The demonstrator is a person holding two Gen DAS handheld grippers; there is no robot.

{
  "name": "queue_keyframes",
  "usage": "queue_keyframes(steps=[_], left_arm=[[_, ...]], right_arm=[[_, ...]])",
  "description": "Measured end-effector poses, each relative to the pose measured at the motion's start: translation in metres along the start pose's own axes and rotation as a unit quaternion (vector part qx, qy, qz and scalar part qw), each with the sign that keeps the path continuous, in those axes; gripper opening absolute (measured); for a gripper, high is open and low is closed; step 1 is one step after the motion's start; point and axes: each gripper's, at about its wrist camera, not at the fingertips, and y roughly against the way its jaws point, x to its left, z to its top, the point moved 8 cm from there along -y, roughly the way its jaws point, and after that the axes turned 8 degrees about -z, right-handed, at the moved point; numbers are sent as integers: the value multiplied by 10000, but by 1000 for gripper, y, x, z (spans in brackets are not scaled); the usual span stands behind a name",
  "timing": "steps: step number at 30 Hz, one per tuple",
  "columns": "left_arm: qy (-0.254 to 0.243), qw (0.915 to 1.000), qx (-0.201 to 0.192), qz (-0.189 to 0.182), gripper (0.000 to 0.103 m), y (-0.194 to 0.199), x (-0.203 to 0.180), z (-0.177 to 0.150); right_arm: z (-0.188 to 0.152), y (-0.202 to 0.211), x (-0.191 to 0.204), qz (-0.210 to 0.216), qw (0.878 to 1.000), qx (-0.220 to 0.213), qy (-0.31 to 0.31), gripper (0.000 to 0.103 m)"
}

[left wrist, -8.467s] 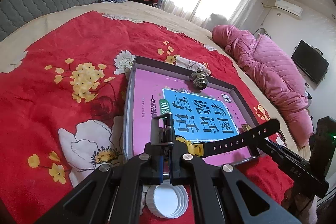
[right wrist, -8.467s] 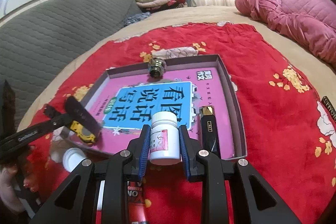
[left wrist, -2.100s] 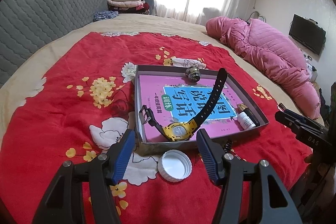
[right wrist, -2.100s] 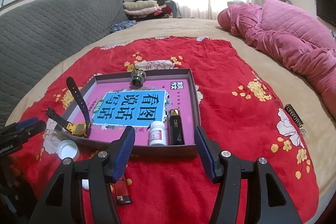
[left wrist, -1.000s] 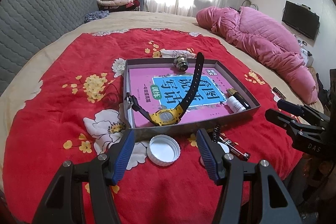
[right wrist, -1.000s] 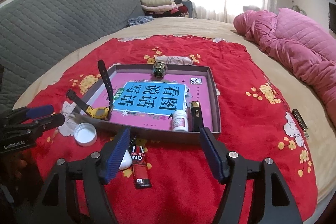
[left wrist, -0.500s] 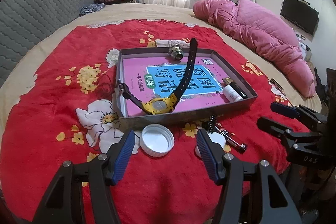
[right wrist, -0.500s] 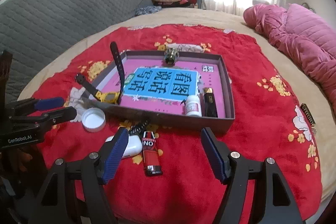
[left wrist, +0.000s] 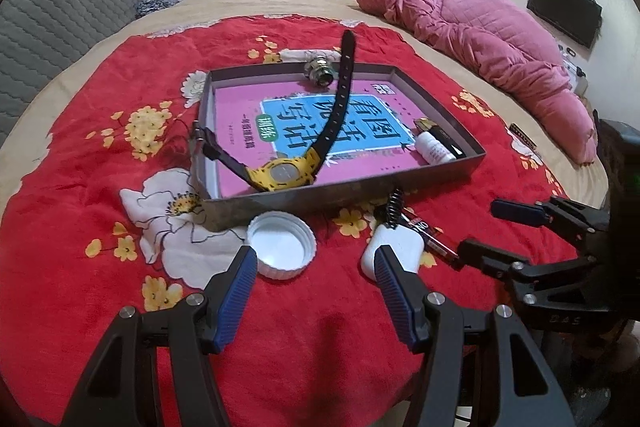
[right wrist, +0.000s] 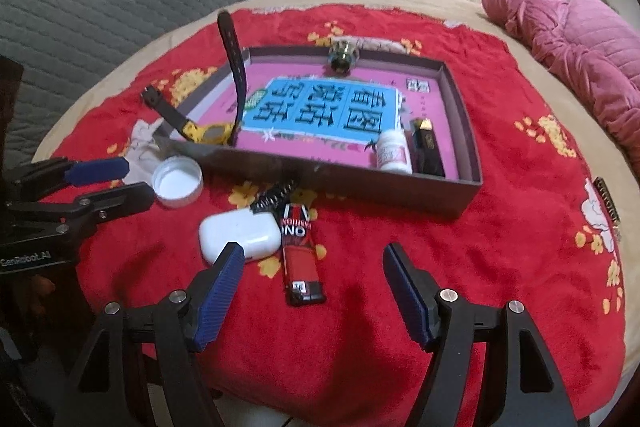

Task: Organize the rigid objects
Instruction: 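Move left gripper over the white earbuds case while right nears the red marker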

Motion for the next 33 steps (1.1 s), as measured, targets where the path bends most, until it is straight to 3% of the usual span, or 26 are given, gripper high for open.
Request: queue_keyframes(steps=[5, 14, 21, 33], left_arm=[[-174, 9997, 154, -116, 60, -8, -12, -6], [-19, 9989, 335, -323, 60, -18, -10, -12], [8, 9961, 518, -716, 60, -29, -27, -18], [-164, 9939, 640, -884, 60, -48, -42, -19]], right_arm=[[-7, -13, 1, -1, 9998, 214, 13, 73], [-14, -29, 3, -51, 9992, 377, 140, 73], [-15, -39, 1, -71, 9992, 365, 133, 73], [-7, -60, -5, -181, 9990, 154, 385, 73]])
